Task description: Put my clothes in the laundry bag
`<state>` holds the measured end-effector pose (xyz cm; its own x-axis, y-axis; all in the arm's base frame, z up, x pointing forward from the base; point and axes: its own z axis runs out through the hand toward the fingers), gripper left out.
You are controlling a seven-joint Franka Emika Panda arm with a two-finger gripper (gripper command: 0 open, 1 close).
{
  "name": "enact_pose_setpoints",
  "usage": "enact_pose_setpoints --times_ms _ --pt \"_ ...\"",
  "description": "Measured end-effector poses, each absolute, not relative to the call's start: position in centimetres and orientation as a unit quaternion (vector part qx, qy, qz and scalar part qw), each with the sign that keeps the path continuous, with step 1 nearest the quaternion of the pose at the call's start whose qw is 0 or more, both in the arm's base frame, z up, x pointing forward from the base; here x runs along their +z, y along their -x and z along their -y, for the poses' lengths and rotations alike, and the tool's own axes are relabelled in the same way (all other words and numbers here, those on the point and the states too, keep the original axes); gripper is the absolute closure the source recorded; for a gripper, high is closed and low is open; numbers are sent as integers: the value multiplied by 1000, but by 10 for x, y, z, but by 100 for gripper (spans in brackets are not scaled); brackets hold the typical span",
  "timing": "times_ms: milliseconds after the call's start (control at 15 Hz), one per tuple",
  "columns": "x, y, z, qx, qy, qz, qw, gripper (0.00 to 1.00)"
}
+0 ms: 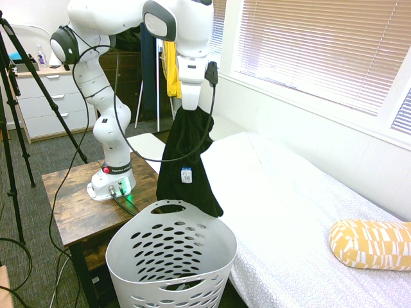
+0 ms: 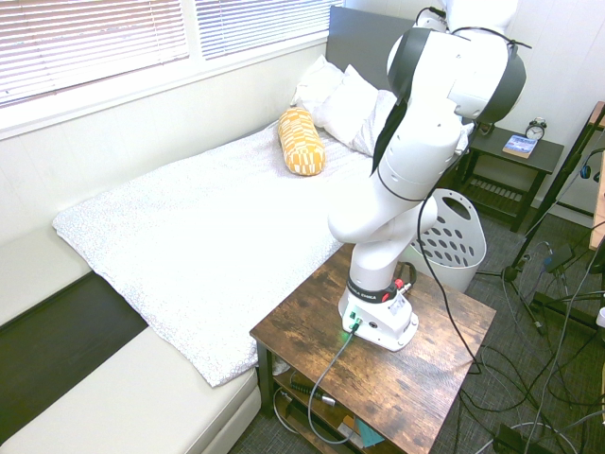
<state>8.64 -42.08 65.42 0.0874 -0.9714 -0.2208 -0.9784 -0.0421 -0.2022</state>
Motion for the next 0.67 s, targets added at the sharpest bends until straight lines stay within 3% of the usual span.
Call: enact_pose_setpoints --times_ms 267,667 --pt "663 -82 430 13 674 -730 116 100" --pt "569 -100 481 88 585 -804 53 100"
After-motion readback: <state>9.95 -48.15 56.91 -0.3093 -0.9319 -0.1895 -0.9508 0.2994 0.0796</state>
